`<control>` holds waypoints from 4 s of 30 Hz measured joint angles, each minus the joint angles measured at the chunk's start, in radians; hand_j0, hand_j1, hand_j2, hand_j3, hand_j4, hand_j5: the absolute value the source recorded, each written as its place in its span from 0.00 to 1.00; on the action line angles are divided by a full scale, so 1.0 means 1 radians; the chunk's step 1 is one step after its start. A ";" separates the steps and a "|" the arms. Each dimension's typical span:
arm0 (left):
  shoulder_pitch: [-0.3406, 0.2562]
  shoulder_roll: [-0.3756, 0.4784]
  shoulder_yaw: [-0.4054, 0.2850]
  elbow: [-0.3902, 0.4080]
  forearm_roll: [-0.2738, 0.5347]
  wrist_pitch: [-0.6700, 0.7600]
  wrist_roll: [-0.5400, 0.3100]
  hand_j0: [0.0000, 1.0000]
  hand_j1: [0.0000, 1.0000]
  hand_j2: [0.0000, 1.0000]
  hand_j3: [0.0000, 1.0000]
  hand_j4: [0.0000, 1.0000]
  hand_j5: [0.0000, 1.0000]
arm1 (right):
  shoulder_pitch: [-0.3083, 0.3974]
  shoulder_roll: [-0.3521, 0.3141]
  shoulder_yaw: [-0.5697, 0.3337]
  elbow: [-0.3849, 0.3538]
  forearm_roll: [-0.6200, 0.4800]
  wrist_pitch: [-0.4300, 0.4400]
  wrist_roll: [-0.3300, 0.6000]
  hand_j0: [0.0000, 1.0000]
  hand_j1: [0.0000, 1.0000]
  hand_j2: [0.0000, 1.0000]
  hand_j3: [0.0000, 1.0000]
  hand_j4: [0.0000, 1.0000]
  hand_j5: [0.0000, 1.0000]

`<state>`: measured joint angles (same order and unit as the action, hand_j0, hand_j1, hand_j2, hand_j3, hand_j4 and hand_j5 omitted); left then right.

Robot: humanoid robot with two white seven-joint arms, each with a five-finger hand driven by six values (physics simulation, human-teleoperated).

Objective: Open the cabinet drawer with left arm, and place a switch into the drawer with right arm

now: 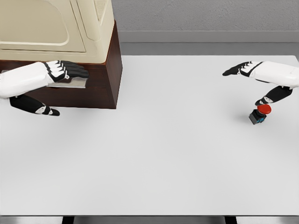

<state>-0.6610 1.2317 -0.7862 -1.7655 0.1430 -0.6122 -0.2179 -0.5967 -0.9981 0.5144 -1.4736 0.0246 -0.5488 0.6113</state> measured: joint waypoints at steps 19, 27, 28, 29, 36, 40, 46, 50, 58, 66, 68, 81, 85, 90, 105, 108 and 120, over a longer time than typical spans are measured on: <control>-0.046 0.023 -0.055 0.000 0.008 0.000 0.005 1.00 1.00 1.00 1.00 1.00 1.00 | 0.049 -0.104 -0.004 0.048 0.009 -0.017 0.000 1.00 1.00 1.00 1.00 1.00 1.00; -0.045 0.034 -0.054 0.000 0.019 0.000 0.007 1.00 1.00 1.00 1.00 1.00 1.00 | 0.075 -0.052 -0.001 0.169 0.051 -0.019 0.000 1.00 1.00 1.00 1.00 1.00 1.00; -0.045 0.036 -0.054 0.000 0.019 0.000 0.005 1.00 1.00 1.00 1.00 1.00 1.00 | 0.075 -0.040 -0.001 0.189 0.058 -0.019 0.000 1.00 1.00 1.00 1.00 1.00 1.00; -0.045 0.036 -0.054 0.000 0.020 0.000 0.003 1.00 1.00 1.00 1.00 1.00 1.00 | 0.075 -0.029 0.000 0.207 0.064 -0.020 0.000 1.00 1.00 1.00 1.00 1.00 1.00; -0.092 0.029 -0.047 0.000 0.059 0.000 -0.034 1.00 1.00 1.00 1.00 1.00 1.00 | 0.072 0.046 0.008 0.290 0.122 -0.016 0.000 1.00 1.00 1.00 1.00 1.00 1.00; -0.095 0.035 -0.048 0.000 0.091 0.014 -0.136 1.00 1.00 1.00 1.00 1.00 1.00 | 0.071 0.059 0.017 0.299 0.133 -0.012 0.000 1.00 1.00 1.00 1.00 1.00 1.00; -0.149 0.075 -0.047 0.000 0.149 0.015 -0.350 1.00 1.00 1.00 1.00 1.00 1.00 | 0.069 0.057 0.021 0.285 0.138 -0.025 0.000 0.90 0.90 0.90 0.90 0.90 0.90; -0.187 0.056 -0.044 0.000 0.184 0.022 -0.382 1.00 1.00 1.00 1.00 1.00 1.00 | 0.064 0.054 0.021 0.282 0.139 -0.030 0.000 0.84 0.84 0.84 0.84 0.84 0.84; -0.203 0.011 -0.042 0.002 0.244 0.170 -0.393 1.00 1.00 1.00 1.00 1.00 1.00 | 0.066 0.053 0.020 0.288 0.154 -0.032 0.000 0.80 0.80 0.80 0.80 0.80 0.80; -0.190 0.031 -0.050 0.004 0.325 0.383 -0.391 1.00 1.00 1.00 1.00 1.00 1.00 | 0.067 0.050 0.020 0.297 0.159 -0.033 0.000 0.70 0.70 0.70 0.70 0.70 0.70; -0.177 0.040 -0.051 0.005 0.332 0.417 -0.389 1.00 1.00 1.00 1.00 1.00 1.00 | 0.067 0.050 0.020 0.298 0.159 -0.033 0.000 0.69 0.69 0.69 0.69 0.69 0.69; -0.155 0.047 -0.044 0.033 0.338 0.528 -0.387 1.00 1.00 1.00 1.00 1.00 1.00 | 0.066 0.050 0.019 0.301 0.162 -0.034 0.000 0.56 0.56 0.56 0.56 0.56 0.56; -0.152 0.045 -0.044 0.043 0.337 0.534 -0.388 1.00 1.00 1.00 1.00 1.00 1.00 | 0.064 0.050 0.019 0.299 0.163 -0.034 0.000 0.49 0.49 0.49 0.49 0.49 0.49; -0.140 0.045 -0.043 0.043 0.342 0.535 -0.389 1.00 1.00 1.00 1.00 1.00 1.00 | 0.058 0.051 0.017 0.297 0.164 -0.037 0.000 0.49 0.49 0.49 0.49 0.49 0.49; -0.143 0.042 -0.041 0.063 0.334 0.535 -0.388 1.00 1.00 1.00 1.00 1.00 1.00 | 0.031 0.061 0.015 0.262 0.161 -0.064 0.000 0.48 0.48 0.48 0.48 0.48 0.48; -0.141 0.039 -0.041 0.064 0.335 0.535 -0.388 1.00 1.00 1.00 1.00 1.00 1.00 | 0.031 0.062 0.015 0.242 0.159 -0.064 0.000 0.48 0.48 0.48 0.48 0.48 0.48; -0.120 0.031 -0.039 0.063 0.337 0.535 -0.388 1.00 1.00 1.00 1.00 1.00 1.00 | 0.011 0.089 0.017 0.158 0.150 -0.065 0.000 0.47 0.47 0.47 0.47 0.47 0.47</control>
<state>-0.7808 1.2628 -0.8257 -1.7025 0.4801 -0.0772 -0.6062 -0.5860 -0.9090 0.5310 -1.3153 0.1748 -0.6138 0.6114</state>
